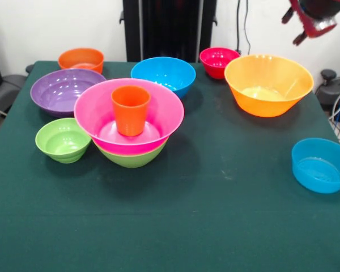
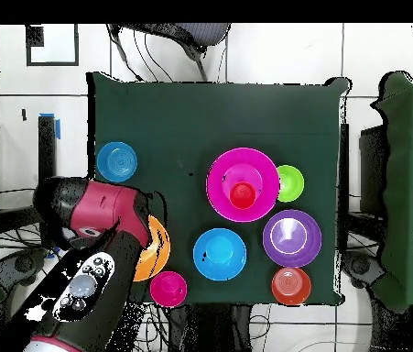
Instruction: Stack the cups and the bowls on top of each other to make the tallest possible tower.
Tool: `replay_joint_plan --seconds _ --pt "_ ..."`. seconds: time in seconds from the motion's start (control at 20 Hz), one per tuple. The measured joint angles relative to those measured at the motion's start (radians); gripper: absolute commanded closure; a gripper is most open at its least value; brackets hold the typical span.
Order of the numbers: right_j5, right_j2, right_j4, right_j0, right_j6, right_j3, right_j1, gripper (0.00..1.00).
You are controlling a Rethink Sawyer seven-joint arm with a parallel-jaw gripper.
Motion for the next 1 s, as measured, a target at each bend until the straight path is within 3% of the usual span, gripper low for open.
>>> replay_joint_plan --seconds 0.4,1.0 --pt "0.017 -0.001 0.0 -0.014 0.0 -0.01 -0.046 0.0" --pt "-0.015 0.0 0.0 -0.044 0.0 -0.053 -0.041 0.0"
